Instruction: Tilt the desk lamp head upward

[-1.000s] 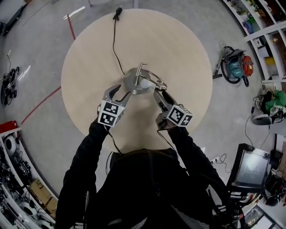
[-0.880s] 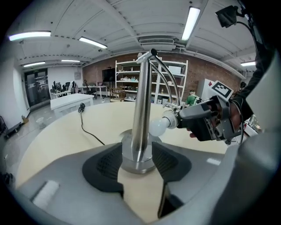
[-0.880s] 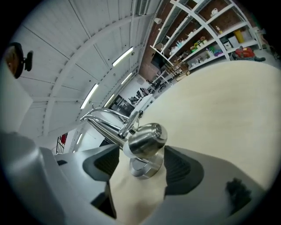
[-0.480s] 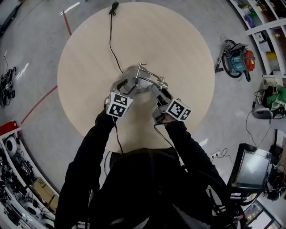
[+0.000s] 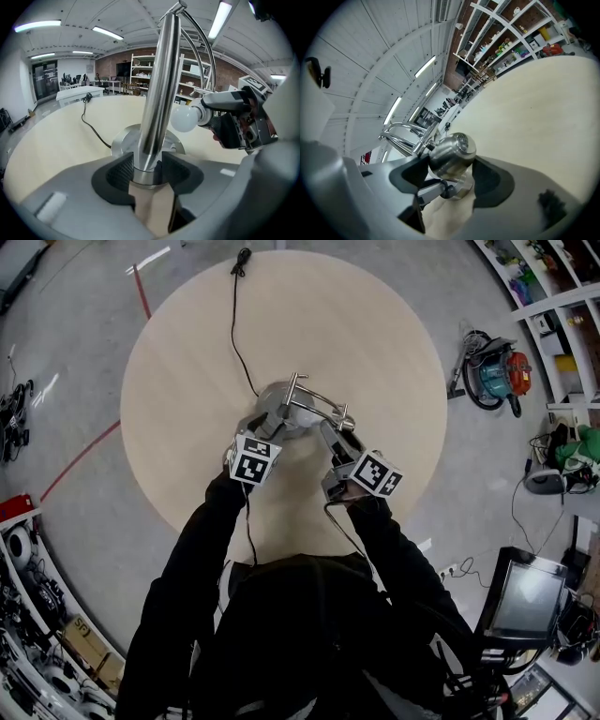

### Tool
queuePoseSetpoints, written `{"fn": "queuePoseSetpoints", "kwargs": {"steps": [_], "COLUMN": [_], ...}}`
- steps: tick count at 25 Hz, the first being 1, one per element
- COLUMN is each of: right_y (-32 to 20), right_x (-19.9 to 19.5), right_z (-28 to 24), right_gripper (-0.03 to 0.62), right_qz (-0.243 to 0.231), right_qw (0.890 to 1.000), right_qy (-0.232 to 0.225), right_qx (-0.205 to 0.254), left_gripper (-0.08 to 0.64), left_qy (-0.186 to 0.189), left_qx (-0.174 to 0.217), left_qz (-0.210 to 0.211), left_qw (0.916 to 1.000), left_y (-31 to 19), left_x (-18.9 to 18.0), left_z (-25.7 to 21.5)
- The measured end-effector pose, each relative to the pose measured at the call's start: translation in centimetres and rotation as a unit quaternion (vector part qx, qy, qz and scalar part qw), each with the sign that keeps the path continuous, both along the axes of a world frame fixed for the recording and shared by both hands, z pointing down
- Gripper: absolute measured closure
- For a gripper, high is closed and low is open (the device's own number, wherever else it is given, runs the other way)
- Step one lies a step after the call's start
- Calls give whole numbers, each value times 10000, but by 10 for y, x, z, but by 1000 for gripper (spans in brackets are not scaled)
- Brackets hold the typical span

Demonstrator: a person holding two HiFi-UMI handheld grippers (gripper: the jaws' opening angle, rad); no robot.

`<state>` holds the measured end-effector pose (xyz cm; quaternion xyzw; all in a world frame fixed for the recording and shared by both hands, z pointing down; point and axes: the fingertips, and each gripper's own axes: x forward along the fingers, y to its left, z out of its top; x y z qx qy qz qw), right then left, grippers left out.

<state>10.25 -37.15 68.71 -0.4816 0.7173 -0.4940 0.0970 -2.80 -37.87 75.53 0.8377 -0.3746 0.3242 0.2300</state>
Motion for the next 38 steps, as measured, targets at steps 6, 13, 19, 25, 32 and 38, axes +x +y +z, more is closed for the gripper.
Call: {"fn": "queuePoseSetpoints", "kwargs": {"steps": [6,13,19,25,32,38], "right_y": [4,11,12,14,13,10], "right_x": [11,19,23,31,42,48], "right_z": [-10,-26,-31,-41,-59,-69], "right_gripper": [291,291,291,295,296,296], "right_qz": [1,-23,-10,-69,-126,-258], "right_qw": [9998,9985,9982,9960,9927,9887], "right_qy": [202,474,563,837,1121,1375], "right_qx": [79,281,221,299,431,536], "left_gripper": [362,331,331,336,341,416], "left_qy": [-276,-484,-267,-93,206,237], "left_qx": [54,521,1223,1657,1626,1664], "left_qz": [111,214,339,332,203,84], "left_qw": [9995,9972,9916,9856,9863,9857], "left_y": [2,0,-5,-3,-20,-32], "left_x": [1,-17,-12,2,13,22], "left_z": [1,-33,-86,-119,-140,-144]}}
